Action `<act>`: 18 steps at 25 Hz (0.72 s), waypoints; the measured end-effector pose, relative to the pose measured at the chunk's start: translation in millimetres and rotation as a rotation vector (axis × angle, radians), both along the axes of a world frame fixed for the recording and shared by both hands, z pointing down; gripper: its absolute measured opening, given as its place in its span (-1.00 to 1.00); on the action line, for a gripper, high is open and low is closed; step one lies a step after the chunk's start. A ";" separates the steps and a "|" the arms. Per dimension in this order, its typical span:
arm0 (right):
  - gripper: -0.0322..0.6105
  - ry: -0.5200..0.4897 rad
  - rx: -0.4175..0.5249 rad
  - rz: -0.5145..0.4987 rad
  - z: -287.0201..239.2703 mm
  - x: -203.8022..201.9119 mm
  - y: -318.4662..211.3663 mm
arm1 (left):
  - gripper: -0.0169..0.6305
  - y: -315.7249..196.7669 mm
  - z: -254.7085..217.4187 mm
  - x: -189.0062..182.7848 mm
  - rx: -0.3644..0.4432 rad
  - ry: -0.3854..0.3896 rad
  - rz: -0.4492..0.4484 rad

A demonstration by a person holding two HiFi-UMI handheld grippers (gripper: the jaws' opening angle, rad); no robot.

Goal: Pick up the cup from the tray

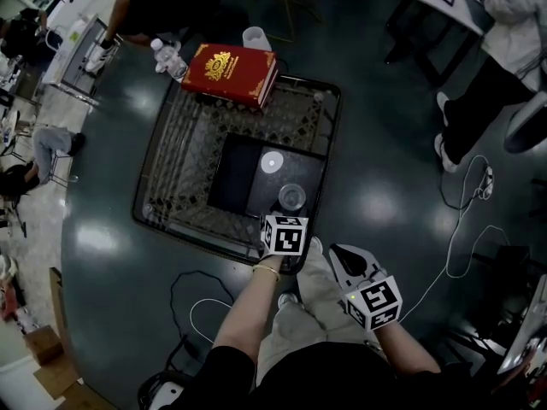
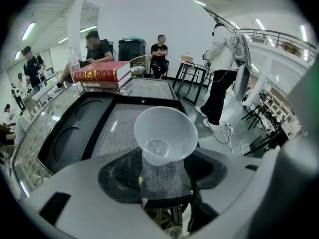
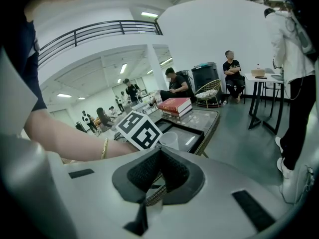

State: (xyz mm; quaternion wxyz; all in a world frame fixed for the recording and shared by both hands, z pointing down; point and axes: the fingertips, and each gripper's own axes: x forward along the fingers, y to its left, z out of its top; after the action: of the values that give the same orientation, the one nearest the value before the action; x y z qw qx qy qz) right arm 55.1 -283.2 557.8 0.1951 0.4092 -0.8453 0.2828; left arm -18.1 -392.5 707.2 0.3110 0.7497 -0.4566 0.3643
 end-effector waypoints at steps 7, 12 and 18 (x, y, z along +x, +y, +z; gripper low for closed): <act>-0.87 0.001 0.005 0.007 -4.1 3.5 8.1 | -0.16 2.9 -18.7 0.5 0.049 0.006 -0.005; -0.86 -0.003 0.024 0.007 -9.5 -1.1 10.2 | -0.17 7.0 -34.5 -1.2 0.079 0.019 -0.002; -0.86 -0.005 0.051 0.000 -17.3 -7.2 15.9 | -0.17 19.5 -61.9 -7.2 0.128 0.045 -0.009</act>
State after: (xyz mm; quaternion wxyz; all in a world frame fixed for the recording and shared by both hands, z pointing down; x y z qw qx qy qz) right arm 47.9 -267.3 540.5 0.1826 0.4135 -0.8527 0.2620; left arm -25.3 -373.0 645.3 0.2742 0.7741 -0.4750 0.3162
